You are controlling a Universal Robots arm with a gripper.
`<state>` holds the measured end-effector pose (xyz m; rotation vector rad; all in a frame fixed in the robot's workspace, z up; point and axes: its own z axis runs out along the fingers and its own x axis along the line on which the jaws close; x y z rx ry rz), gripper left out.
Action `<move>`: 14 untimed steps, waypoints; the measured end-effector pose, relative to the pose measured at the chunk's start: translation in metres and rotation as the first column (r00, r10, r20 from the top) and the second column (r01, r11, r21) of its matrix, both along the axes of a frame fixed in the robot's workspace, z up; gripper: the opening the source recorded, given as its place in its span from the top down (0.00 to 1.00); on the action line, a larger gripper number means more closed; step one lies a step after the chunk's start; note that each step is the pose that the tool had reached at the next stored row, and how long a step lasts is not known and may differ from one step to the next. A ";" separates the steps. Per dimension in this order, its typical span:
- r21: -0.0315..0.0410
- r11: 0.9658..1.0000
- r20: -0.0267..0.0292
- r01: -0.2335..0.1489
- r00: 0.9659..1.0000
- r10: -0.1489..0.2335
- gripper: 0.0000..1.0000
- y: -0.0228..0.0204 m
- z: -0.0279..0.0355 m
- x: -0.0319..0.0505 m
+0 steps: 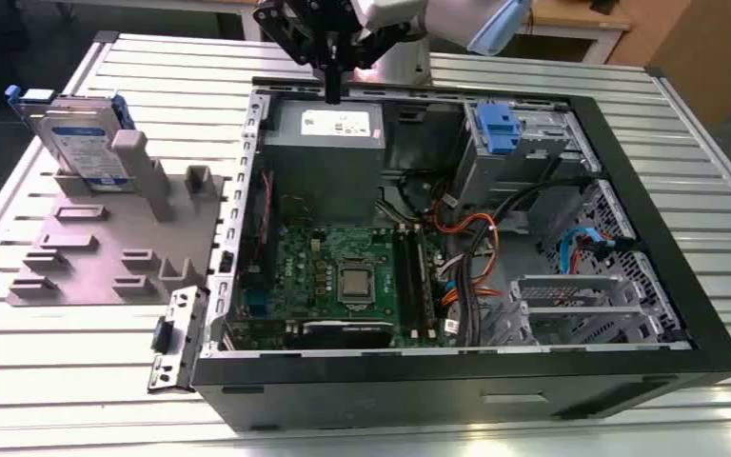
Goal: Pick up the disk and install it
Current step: 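Reach for the disk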
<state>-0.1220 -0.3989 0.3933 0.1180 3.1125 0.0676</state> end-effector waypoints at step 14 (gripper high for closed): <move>0.000 1.000 0.000 0.000 1.000 0.000 0.89 0.0000 0.0000 -0.0011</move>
